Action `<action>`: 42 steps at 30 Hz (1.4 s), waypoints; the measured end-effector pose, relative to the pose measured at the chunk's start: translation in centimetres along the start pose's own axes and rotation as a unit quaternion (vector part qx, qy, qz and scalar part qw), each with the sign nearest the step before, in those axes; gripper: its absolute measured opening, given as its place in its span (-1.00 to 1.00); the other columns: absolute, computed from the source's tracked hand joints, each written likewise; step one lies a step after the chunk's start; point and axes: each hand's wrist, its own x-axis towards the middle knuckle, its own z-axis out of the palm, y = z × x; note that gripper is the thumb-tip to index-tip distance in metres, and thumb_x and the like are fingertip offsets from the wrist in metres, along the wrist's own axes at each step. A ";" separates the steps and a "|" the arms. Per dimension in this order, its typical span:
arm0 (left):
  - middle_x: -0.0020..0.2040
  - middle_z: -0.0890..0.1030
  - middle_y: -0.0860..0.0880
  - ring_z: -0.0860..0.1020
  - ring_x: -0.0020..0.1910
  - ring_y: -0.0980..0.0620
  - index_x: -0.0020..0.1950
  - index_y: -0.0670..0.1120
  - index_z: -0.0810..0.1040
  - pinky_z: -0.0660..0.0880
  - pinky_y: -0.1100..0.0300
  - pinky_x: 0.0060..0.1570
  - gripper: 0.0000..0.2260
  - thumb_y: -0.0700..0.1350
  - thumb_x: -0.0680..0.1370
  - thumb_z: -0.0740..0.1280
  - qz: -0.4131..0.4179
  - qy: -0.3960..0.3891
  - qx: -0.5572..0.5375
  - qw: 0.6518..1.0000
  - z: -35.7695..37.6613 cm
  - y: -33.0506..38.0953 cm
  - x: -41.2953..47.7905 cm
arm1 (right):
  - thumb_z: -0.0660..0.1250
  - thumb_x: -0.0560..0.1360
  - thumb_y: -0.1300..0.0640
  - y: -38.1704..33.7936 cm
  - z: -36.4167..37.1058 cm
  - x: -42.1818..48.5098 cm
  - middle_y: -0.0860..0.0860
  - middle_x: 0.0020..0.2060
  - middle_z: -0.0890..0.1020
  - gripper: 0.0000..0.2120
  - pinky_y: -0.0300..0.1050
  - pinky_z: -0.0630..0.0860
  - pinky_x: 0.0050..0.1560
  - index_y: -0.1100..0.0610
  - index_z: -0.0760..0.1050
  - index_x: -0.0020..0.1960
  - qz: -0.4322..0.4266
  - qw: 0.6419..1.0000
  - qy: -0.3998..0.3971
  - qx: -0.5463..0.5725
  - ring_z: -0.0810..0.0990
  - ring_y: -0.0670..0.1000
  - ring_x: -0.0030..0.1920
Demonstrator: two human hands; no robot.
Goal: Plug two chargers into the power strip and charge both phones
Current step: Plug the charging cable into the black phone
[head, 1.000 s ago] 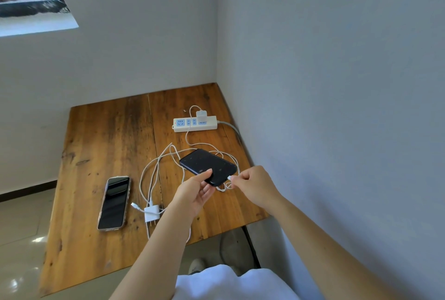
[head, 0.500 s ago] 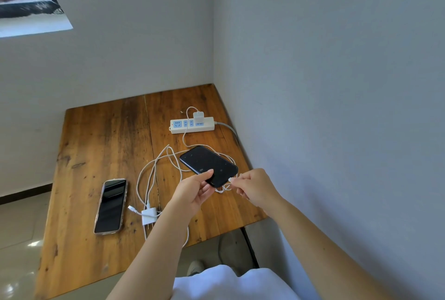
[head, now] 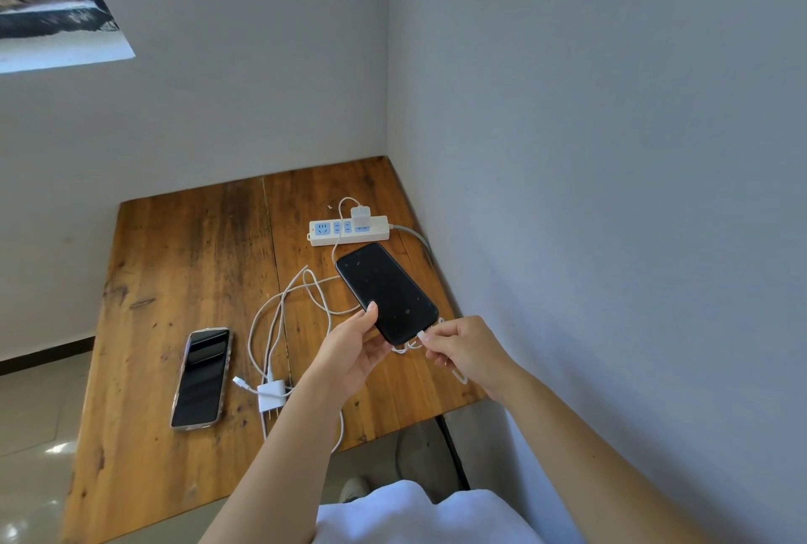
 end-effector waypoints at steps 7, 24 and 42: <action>0.09 0.64 -0.15 0.62 0.04 -0.09 0.23 -0.09 0.52 0.58 0.18 -0.16 -0.76 -0.09 0.58 0.27 -0.003 -0.027 0.002 1.000 -0.1 0.3 -0.4 | 0.32 0.54 0.13 -0.3 -0.2 -0.3 0.05 -0.28 0.64 -0.80 -0.26 0.45 -0.24 0.21 0.67 -0.10 0.010 1.000 -0.003 0.020 0.55 -0.07 -0.26; 0.10 0.62 -0.14 0.63 0.06 -0.06 0.14 -0.05 0.51 0.61 0.20 -0.23 -0.80 -0.07 0.53 0.32 -0.010 -0.009 -0.011 1.000 0.1 0.6 -0.1 | 0.33 0.53 0.11 -0.2 -0.1 0.1 -0.01 -0.33 0.65 -0.82 -0.29 0.47 -0.30 0.09 0.67 -0.17 0.017 1.000 -0.010 0.022 0.57 -0.11 -0.31; 0.12 0.60 -0.14 0.61 0.09 -0.07 0.16 -0.05 0.50 0.60 0.18 -0.20 -0.77 -0.06 0.51 0.33 -0.012 0.001 -0.009 1.000 0.4 0.7 -0.1 | 0.32 0.53 0.11 -0.2 -0.3 0.4 0.01 -0.31 0.64 -0.82 -0.33 0.46 -0.33 0.15 0.67 -0.11 0.026 0.999 -0.014 0.026 0.56 -0.11 -0.30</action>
